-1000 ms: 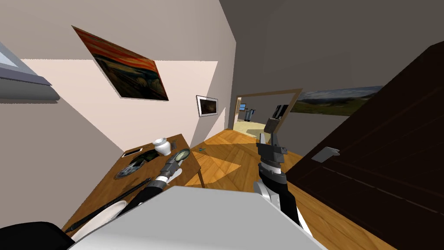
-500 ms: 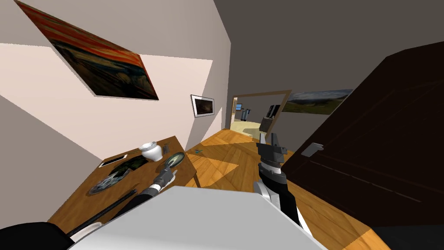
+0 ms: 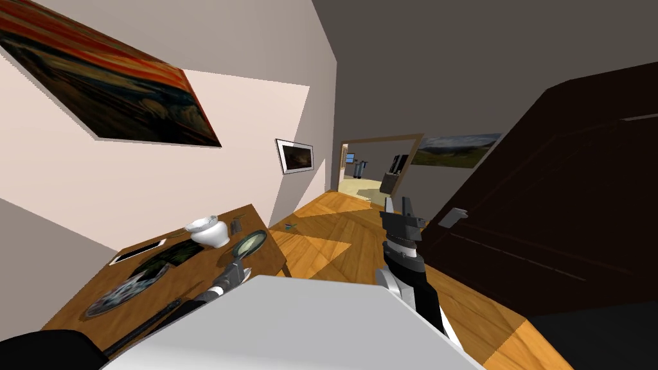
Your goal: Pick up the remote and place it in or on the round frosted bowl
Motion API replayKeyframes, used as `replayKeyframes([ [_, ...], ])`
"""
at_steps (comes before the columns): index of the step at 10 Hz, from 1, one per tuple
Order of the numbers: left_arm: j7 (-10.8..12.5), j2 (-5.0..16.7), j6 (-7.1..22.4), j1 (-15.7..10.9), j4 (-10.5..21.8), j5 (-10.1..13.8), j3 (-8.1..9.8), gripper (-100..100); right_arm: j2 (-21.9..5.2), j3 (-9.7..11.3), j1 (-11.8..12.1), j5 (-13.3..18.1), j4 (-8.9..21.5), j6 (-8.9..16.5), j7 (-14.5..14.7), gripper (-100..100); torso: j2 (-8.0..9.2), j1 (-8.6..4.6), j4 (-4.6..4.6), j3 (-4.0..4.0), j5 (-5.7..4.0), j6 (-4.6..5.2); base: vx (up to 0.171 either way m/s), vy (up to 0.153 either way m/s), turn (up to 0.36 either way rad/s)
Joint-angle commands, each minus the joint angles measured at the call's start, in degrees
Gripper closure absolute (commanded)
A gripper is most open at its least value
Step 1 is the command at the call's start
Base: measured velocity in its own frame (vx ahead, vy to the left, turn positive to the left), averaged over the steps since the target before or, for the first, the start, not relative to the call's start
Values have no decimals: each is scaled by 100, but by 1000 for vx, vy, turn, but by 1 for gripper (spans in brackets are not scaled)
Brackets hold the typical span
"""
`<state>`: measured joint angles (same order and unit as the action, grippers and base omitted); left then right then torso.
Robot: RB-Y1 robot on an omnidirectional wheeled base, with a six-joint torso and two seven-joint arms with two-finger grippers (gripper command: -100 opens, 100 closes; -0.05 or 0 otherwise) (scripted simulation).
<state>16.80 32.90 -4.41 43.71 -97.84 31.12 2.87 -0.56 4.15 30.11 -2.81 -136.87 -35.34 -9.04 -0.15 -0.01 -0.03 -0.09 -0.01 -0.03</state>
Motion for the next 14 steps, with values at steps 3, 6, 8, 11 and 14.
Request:
replayKeyframes([
  [3,29,43,343,110,179,187,11,-100,0,0,0,0,0,0,0,0,2,-2,0,1,-1,0,38,-3,-67],
  [6,174,245,839,263,575,584,41,-100,0,0,0,0,0,0,0,0,4,-2,1,3,0,0,42,0,-114],
  [8,248,332,1089,335,771,783,59,-100,0,0,0,0,0,0,0,0,1,2,0,0,0,0,59,9,-122],
  [11,323,410,1414,404,962,981,77,-100,0,0,0,0,0,0,0,0,-3,4,0,-1,0,1,51,19,-90],
  [14,473,536,1915,530,1331,1368,114,-100,0,0,0,0,0,0,0,0,1,1,0,1,1,-1,51,13,-114],
])
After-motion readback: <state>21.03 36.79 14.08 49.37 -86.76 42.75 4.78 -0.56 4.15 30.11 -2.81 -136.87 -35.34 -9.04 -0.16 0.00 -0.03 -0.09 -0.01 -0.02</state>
